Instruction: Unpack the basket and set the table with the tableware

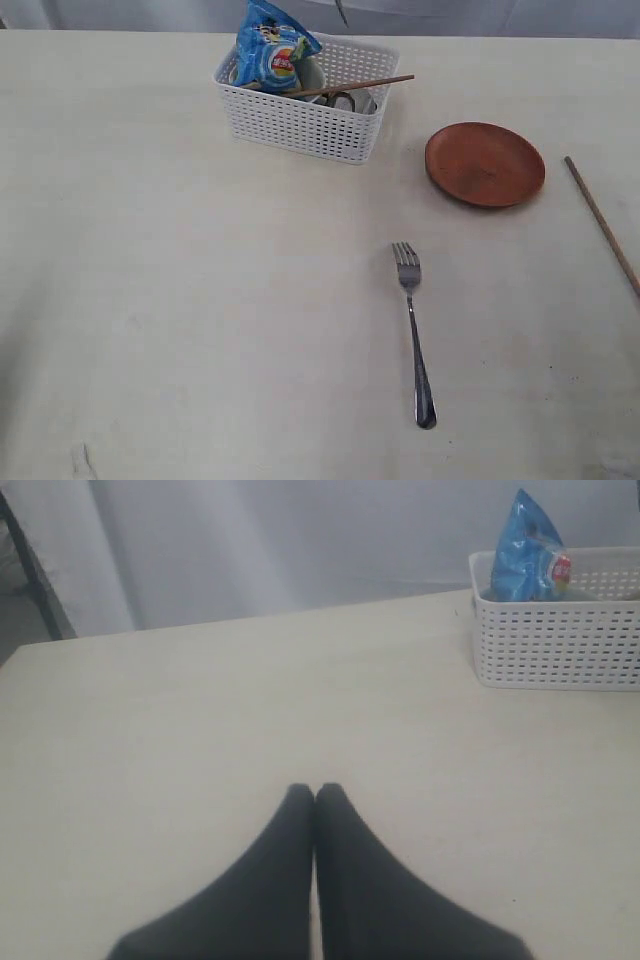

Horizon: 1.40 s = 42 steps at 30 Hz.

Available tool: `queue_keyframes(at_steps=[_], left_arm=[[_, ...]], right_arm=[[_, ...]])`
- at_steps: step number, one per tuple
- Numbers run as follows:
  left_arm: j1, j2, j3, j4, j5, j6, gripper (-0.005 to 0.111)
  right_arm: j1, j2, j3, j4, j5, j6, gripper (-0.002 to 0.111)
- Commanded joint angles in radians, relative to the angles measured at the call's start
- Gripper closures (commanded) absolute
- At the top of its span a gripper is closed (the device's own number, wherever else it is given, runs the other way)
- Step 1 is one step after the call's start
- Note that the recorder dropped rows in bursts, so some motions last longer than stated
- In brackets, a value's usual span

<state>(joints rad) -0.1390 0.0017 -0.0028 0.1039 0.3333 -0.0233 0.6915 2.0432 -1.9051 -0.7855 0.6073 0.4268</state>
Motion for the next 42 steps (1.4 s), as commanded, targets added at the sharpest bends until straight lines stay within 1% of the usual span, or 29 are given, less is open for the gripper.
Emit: queue_keyframes(at_steps=[1,6,10,16,18,24,29,32,36,42], left_arm=[[-0.007,-0.002,0.003,-0.006,-0.003,-0.003,0.107],[-0.007,-0.002,0.003,-0.006,-0.003,-0.003,0.107],[-0.007,-0.002,0.003,-0.006,-0.003,-0.003,0.107],[-0.007,-0.002,0.003,-0.006,-0.003,-0.003,0.107],[-0.007,-0.002,0.003,-0.006,-0.003,-0.003,0.107],[-0.007,-0.002,0.003,-0.006,-0.003,-0.003,0.107],[-0.007,-0.002,0.003,-0.006,-0.003,-0.003,0.107],[-0.007,-0.002,0.003,-0.006,-0.003,-0.003,0.107],[-0.007,-0.002,0.003,-0.006,-0.003,-0.003,0.107],[-0.007,-0.002,0.003,-0.006,-0.003,-0.003,0.107]], right_arm=[[-0.002,-0.1,-0.001,0.099,0.051,-0.018,0.109],[-0.002,-0.161,-0.001,0.274,0.225,-0.118,0.109],[-0.002,-0.187,-0.001,0.372,0.363,-0.145,0.109],[-0.002,-0.231,-0.001,0.616,0.521,-0.196,0.109],[0.002,-0.256,0.014,0.695,0.549,-0.216,0.109],[0.07,-0.391,0.171,0.744,0.549,-0.158,0.109],[0.117,-0.494,0.395,0.882,0.545,-0.155,0.109],[0.138,-0.532,0.534,0.944,0.5,-0.157,0.109],[0.14,-0.571,0.696,1.015,0.387,-0.157,0.109],[0.14,-0.593,0.879,1.032,0.255,-0.159,0.109]])
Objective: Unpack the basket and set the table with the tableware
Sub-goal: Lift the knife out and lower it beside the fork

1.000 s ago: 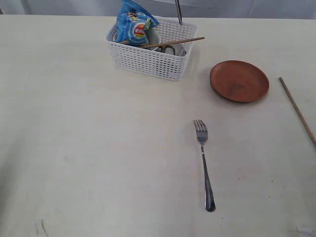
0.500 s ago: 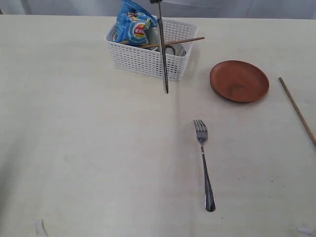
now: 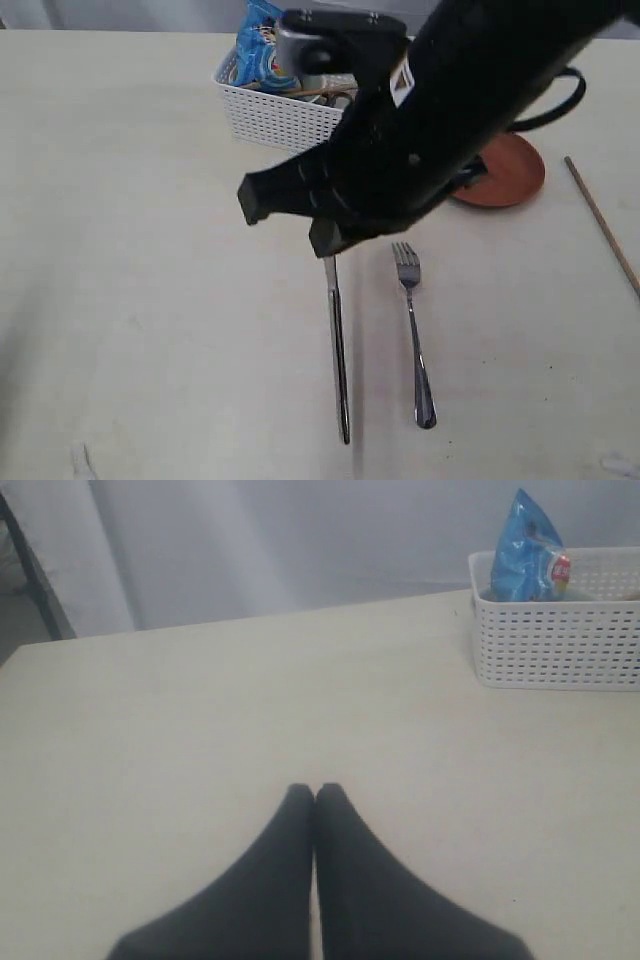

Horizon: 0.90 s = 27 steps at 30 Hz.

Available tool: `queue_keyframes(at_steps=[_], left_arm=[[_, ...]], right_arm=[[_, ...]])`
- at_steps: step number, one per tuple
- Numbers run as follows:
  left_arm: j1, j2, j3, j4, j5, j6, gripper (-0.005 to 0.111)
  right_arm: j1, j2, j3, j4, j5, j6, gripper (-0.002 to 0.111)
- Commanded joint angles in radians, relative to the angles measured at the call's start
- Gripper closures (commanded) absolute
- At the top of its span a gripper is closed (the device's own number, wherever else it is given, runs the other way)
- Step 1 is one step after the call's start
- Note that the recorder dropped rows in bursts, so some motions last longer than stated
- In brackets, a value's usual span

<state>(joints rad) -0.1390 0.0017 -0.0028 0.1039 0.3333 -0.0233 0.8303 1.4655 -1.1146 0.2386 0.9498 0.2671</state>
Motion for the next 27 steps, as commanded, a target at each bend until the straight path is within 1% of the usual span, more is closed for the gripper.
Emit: queue_keyframes(at_steps=[1,5,14,20,27], left_arm=[[-0.007,-0.002,0.003,-0.006,-0.003,-0.003,0.107],[-0.007,-0.002,0.003,-0.006,-0.003,-0.003,0.107],[-0.007,-0.002,0.003,-0.006,-0.003,-0.003,0.107],[-0.007,-0.002,0.003,-0.006,-0.003,-0.003,0.107],[-0.007,-0.002,0.003,-0.006,-0.003,-0.003,0.107]], right_arm=[[-0.002,-0.016,0.114,-0.002,-0.113,0.002,0.109],[-0.002,-0.008,0.187,-0.05,-0.247,0.0,0.109],[-0.072,0.18,0.192,-0.055,-0.259,-0.067,0.109],[-0.072,0.255,0.192,-0.047,-0.344,-0.089,0.109],[-0.072,0.318,0.161,0.087,-0.384,-0.135,0.109]])
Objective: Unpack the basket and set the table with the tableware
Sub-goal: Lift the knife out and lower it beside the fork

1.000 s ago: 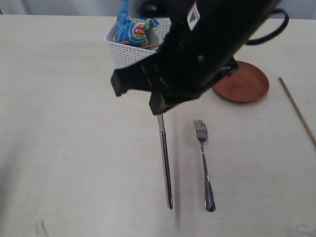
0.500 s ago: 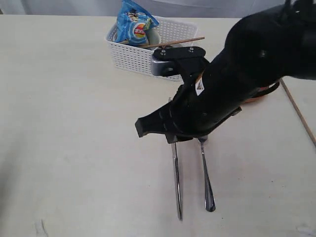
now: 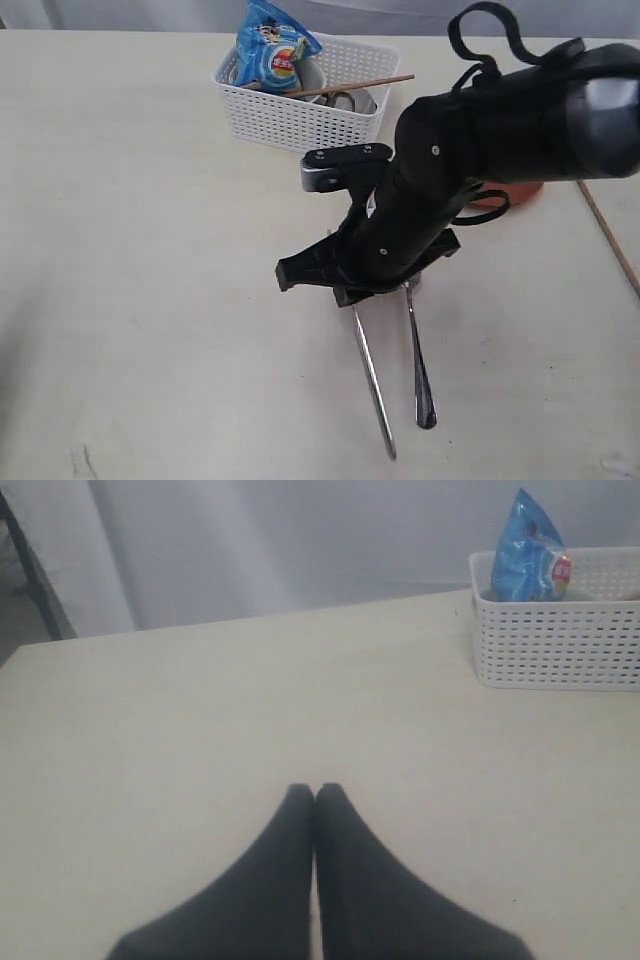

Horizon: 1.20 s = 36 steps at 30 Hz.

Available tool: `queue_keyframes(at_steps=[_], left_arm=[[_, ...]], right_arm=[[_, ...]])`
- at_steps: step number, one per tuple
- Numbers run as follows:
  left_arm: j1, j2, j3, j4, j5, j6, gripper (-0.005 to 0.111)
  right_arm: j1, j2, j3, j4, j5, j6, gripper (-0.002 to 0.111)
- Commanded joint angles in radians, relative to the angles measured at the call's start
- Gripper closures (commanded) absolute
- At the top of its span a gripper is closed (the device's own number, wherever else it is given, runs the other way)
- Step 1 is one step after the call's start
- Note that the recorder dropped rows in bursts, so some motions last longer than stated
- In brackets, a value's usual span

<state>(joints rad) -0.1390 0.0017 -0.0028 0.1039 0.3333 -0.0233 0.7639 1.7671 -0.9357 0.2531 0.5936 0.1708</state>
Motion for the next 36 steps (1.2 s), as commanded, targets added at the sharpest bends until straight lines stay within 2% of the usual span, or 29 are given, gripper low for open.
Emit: queue_keyframes(at_steps=[1,8,11,23,30,36], left_arm=[[-0.007,-0.002,0.003,-0.006,-0.003,-0.003,0.107],[-0.007,-0.002,0.003,-0.006,-0.003,-0.003,0.107],[-0.007,-0.002,0.003,-0.006,-0.003,-0.003,0.107],[-0.007,-0.002,0.003,-0.006,-0.003,-0.003,0.107],[-0.007,-0.002,0.003,-0.006,-0.003,-0.003,0.107],[-0.007,-0.002,0.003,-0.006,-0.003,-0.003,0.107]], right_arm=[[-0.008,0.016,-0.018,0.082,-0.045,-0.038,0.109],[-0.135,0.016,-0.018,0.298,-0.04,-0.091,0.109],[-0.153,0.018,-0.018,0.337,0.008,-0.151,0.109],[-0.157,0.108,-0.016,0.265,0.019,-0.171,0.109],[-0.157,0.112,-0.016,0.207,-0.047,-0.048,0.109],[-0.157,0.11,-0.016,0.194,-0.064,-0.042,0.106]])
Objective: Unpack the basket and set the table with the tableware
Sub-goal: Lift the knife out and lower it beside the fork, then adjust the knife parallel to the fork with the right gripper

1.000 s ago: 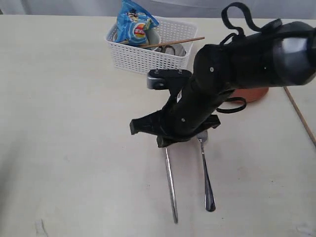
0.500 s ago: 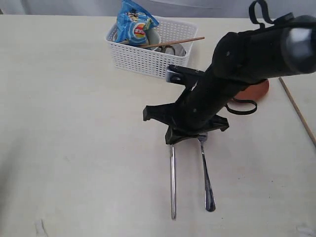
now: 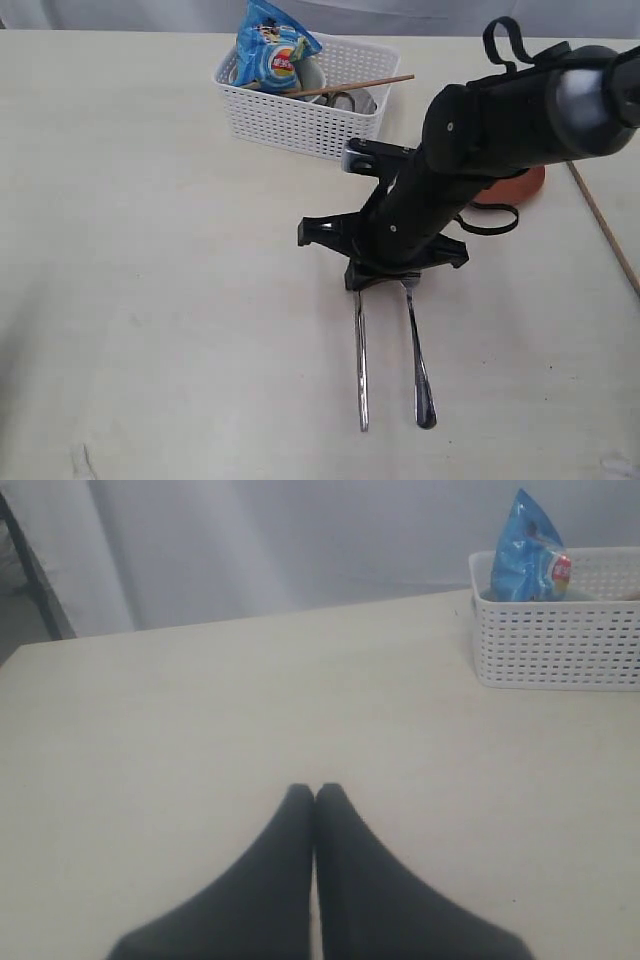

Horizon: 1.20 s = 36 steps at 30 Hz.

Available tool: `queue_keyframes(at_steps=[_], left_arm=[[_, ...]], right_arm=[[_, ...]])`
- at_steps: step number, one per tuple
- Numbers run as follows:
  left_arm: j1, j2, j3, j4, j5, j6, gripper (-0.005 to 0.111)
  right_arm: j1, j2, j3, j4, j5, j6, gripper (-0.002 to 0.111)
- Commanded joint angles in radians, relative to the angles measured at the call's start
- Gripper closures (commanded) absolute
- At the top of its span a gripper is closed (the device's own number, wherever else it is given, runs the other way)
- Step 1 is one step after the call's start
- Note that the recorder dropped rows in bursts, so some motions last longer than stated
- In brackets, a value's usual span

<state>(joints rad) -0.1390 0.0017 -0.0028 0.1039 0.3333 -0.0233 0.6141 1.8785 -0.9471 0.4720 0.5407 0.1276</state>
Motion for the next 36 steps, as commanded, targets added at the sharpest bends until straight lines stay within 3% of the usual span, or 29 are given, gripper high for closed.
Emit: queue_keyframes(at_steps=[1,5,7,15,18,23,27,36], left_arm=[[-0.007,-0.002,0.003,-0.006,-0.003,-0.003,0.107],[-0.007,-0.002,0.003,-0.006,-0.003,-0.003,0.107],[-0.007,-0.002,0.003,-0.006,-0.003,-0.003,0.107],[-0.007,-0.002,0.003,-0.006,-0.003,-0.003,0.107],[-0.007,-0.002,0.003,-0.006,-0.003,-0.003,0.107],[-0.007,-0.002,0.003,-0.006,-0.003,-0.003,0.107],[-0.007,-0.002,0.003,-0.006,-0.003,-0.003,0.107],[-0.007,-0.002,0.003,-0.006,-0.003,-0.003,0.107]], right_arm=[[-0.007,-0.003,-0.004,-0.025,-0.013,0.002,0.099],[-0.007,-0.003,-0.004,-0.027,-0.01,0.002,0.07],[-0.007,-0.005,-0.004,-0.027,-0.007,0.002,0.063],[-0.007,-0.114,-0.006,-0.077,-0.002,-0.001,0.068],[0.02,-0.172,-0.006,-0.125,0.077,0.003,0.068],[0.178,-0.21,0.051,-0.427,0.246,0.26,0.068],[0.287,-0.209,0.103,-0.63,0.169,0.484,0.068],[0.298,-0.163,0.11,-0.627,0.043,0.542,0.068]])
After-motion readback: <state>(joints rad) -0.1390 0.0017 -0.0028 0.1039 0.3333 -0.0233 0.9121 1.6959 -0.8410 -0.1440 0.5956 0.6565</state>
